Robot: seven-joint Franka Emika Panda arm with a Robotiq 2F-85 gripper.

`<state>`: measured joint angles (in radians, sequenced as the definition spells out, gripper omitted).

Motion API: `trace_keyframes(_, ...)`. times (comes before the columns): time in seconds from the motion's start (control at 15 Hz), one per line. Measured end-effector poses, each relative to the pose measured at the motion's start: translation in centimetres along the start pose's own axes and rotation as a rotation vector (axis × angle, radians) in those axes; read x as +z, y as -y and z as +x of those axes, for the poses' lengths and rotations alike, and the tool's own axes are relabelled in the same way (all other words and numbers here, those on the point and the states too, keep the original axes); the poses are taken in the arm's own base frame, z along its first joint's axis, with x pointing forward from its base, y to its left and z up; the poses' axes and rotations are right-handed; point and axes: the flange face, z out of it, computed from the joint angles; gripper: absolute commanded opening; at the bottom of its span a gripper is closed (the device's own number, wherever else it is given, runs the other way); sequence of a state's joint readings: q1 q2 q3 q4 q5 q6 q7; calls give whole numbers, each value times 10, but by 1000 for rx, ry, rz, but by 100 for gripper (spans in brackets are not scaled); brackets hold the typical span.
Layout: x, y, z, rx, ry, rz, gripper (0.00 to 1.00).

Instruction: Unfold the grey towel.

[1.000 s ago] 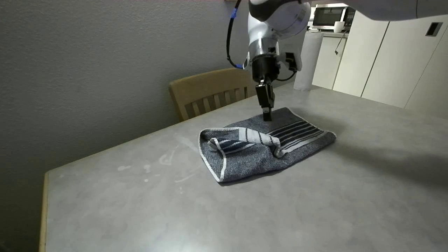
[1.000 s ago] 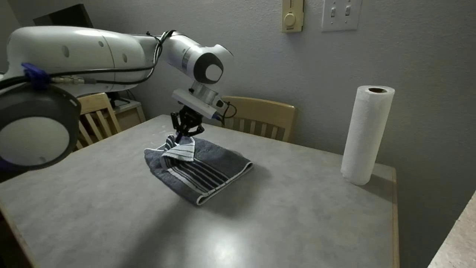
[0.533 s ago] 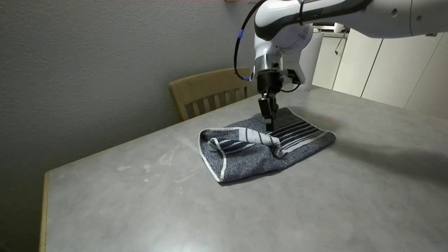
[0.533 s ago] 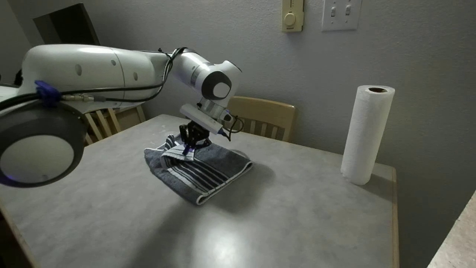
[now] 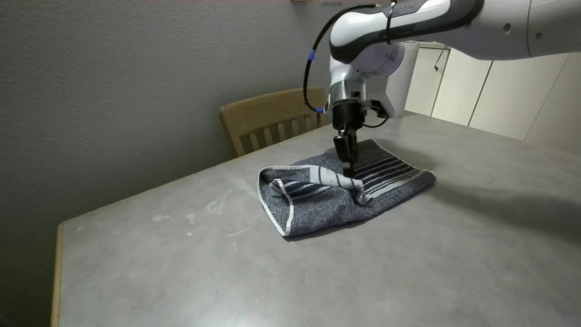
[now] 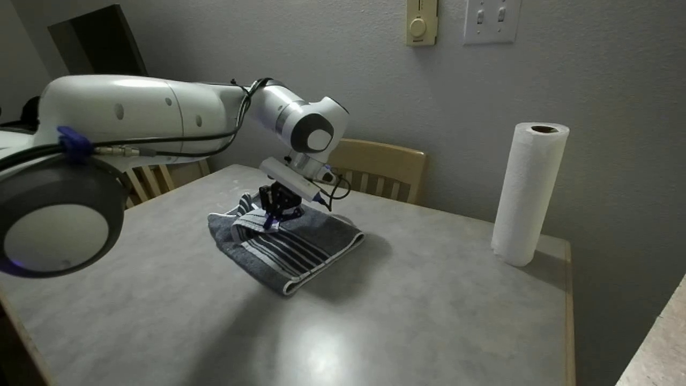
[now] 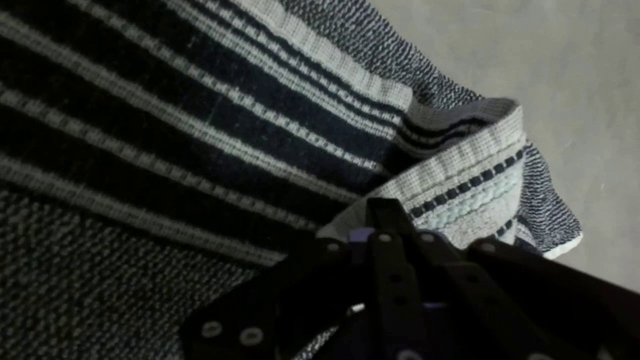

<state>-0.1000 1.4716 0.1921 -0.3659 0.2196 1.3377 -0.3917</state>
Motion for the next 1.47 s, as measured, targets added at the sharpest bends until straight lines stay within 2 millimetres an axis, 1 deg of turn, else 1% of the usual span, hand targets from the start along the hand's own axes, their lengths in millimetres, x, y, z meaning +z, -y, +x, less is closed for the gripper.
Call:
trace_keyframes(0.33, -2, 13, 5, -37, -39, 94, 0)
trace_keyframes(0.53, -5, 17, 6, -51, -61, 141, 0)
trace_keyframes(0.8, -8, 10, 2, -37, -68, 148, 0)
trace_keyframes(1.13, -12, -4, -4, 38, -67, 139, 1)
trace_keyframes(1.2, -13, -7, -5, 50, -68, 138, 26)
trace_keyframes(1.33, -13, -10, -7, 58, -66, 135, 28)
trace_keyframes(1.47, -10, -14, -8, 65, -57, 124, 40)
